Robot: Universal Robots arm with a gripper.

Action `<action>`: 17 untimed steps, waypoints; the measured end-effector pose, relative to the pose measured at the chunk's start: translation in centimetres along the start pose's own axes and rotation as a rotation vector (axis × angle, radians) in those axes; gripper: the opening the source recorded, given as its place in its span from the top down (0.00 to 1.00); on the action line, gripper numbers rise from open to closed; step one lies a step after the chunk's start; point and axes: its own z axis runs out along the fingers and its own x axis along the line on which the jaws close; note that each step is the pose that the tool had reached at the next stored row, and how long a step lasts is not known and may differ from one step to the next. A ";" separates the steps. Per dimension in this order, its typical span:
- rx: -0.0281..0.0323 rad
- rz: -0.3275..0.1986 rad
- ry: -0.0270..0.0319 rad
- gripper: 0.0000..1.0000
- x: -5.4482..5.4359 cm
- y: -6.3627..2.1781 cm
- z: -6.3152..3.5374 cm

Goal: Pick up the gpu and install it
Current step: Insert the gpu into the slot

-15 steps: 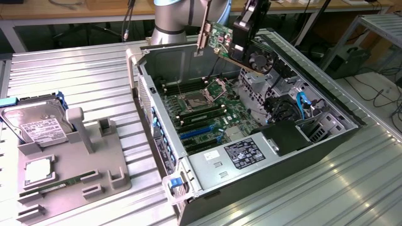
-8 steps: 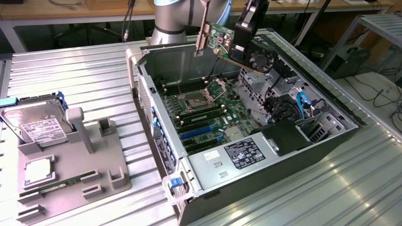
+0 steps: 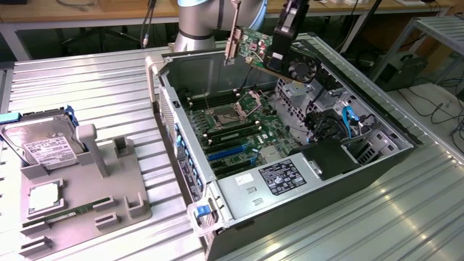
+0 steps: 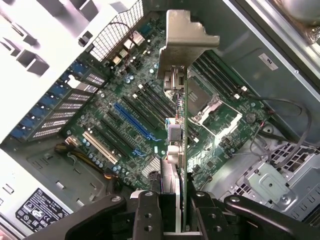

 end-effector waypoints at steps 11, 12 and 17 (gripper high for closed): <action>-0.0016 -0.093 0.0005 0.72 0.0 0.00 0.00; -0.0017 -0.100 0.0005 0.72 0.0 0.00 0.00; -0.0023 -0.137 0.0007 0.72 0.0 0.00 0.00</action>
